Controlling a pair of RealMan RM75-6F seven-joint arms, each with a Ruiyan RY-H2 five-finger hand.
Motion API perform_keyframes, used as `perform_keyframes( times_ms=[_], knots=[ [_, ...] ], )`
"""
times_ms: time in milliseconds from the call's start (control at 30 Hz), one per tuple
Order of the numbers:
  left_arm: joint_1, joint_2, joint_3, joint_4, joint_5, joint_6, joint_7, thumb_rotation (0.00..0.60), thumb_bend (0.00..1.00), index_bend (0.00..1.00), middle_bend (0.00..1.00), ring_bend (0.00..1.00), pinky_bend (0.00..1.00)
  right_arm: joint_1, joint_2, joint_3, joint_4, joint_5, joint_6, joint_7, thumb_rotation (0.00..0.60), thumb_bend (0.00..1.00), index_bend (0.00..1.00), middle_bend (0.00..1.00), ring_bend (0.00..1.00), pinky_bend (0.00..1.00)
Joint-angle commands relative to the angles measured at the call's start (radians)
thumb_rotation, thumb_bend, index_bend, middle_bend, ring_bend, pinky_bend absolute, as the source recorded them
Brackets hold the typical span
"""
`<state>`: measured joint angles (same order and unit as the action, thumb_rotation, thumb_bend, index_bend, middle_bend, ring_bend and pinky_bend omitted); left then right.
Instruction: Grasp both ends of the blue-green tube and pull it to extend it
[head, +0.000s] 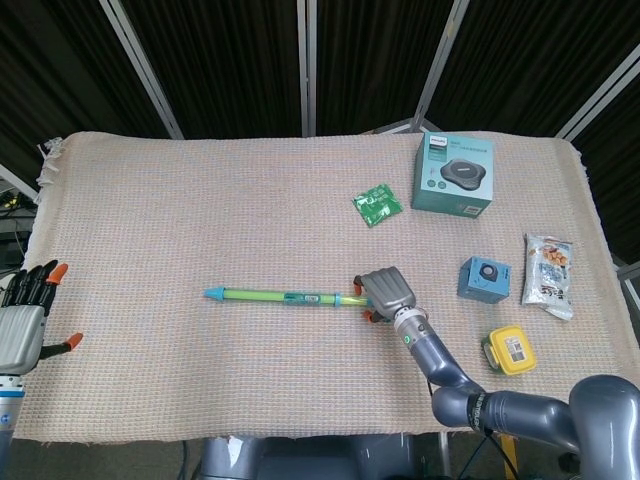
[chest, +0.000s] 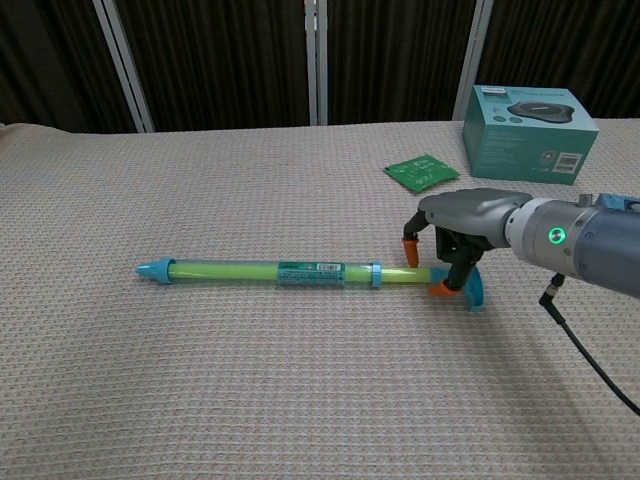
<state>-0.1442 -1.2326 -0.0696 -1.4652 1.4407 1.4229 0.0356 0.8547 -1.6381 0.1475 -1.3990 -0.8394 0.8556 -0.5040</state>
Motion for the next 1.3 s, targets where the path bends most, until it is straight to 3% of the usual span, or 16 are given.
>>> perform_keyframes(
  times_ms=[33, 233, 400, 600, 667, 700, 767, 800, 867, 933, 1100, 1300],
  knots=[
    [0.000, 0.000, 0.000, 0.001, -0.001, -0.001, -0.001, 0.600, 0.00, 0.00, 0.00, 0.00, 0.00, 0.002, -0.008, -0.005, 0.010, -0.004, 0.001, -0.003, 0.600, 0.19, 0.48, 1.00, 1.00, 1.00],
    [-0.001, 0.000, 0.000, 0.002, -0.002, -0.002, -0.002, 0.600, 0.00, 0.00, 0.00, 0.00, 0.00, 0.000, -0.023, -0.011, 0.028, -0.008, 0.005, -0.001, 0.600, 0.23, 0.52, 1.00, 1.00, 1.00],
    [-0.003, -0.002, 0.002, 0.003, -0.006, -0.009, 0.005, 0.600, 0.00, 0.00, 0.00, 0.00, 0.00, -0.012, -0.022, -0.004, 0.010, -0.003, 0.014, 0.022, 0.600, 0.36, 0.61, 1.00, 1.00, 1.00],
    [-0.014, -0.010, -0.002, 0.003, 0.003, -0.011, 0.011, 0.600, 0.00, 0.00, 0.04, 0.01, 0.00, -0.019, -0.011, -0.002, -0.014, 0.012, 0.016, 0.026, 0.600, 0.44, 0.66, 1.00, 1.00, 1.00],
    [-0.037, -0.015, -0.009, -0.001, 0.019, -0.024, 0.019, 0.600, 0.00, 0.01, 0.18, 0.12, 0.07, -0.021, -0.004, 0.002, -0.030, 0.027, 0.018, 0.027, 0.600, 0.46, 0.67, 1.00, 1.00, 1.00],
    [-0.059, -0.021, -0.014, 0.000, 0.032, -0.041, 0.021, 0.600, 0.00, 0.04, 0.30, 0.24, 0.17, -0.021, -0.001, 0.005, -0.039, 0.039, 0.021, 0.023, 0.600, 0.47, 0.67, 1.00, 1.00, 1.00],
    [-0.081, -0.027, -0.016, 0.002, 0.045, -0.061, 0.024, 0.600, 0.00, 0.09, 0.45, 0.41, 0.36, -0.019, 0.002, 0.007, -0.049, 0.055, 0.026, 0.015, 0.600, 0.48, 0.67, 1.00, 1.00, 1.00],
    [-0.103, -0.035, -0.017, 0.002, 0.062, -0.080, 0.029, 0.600, 0.00, 0.15, 0.56, 0.53, 0.52, -0.019, 0.003, 0.010, -0.054, 0.068, 0.030, 0.011, 0.600, 0.48, 0.67, 1.00, 1.00, 1.00],
    [-0.141, -0.057, -0.024, 0.003, 0.076, -0.115, 0.038, 0.600, 0.00, 0.21, 0.69, 0.66, 0.73, -0.016, 0.005, 0.016, -0.067, 0.095, 0.038, -0.001, 0.600, 0.48, 0.67, 1.00, 1.00, 1.00],
    [-0.183, -0.093, -0.029, 0.008, 0.092, -0.151, 0.046, 0.600, 0.00, 0.27, 0.77, 0.74, 0.86, -0.012, 0.007, 0.019, -0.077, 0.120, 0.047, -0.015, 0.600, 0.48, 0.67, 1.00, 1.00, 1.00],
    [-0.256, -0.160, -0.029, 0.007, 0.069, -0.265, 0.058, 0.600, 0.00, 0.34, 0.84, 0.82, 0.98, -0.005, 0.008, 0.022, -0.092, 0.163, 0.066, -0.042, 0.600, 0.49, 0.68, 1.00, 1.00, 1.00],
    [-0.330, -0.249, -0.039, 0.001, -0.017, -0.404, 0.093, 0.600, 0.00, 0.41, 0.90, 0.86, 1.00, 0.004, 0.003, 0.028, -0.095, 0.208, 0.077, -0.059, 0.600, 0.49, 0.69, 1.00, 1.00, 1.00]
  ],
)
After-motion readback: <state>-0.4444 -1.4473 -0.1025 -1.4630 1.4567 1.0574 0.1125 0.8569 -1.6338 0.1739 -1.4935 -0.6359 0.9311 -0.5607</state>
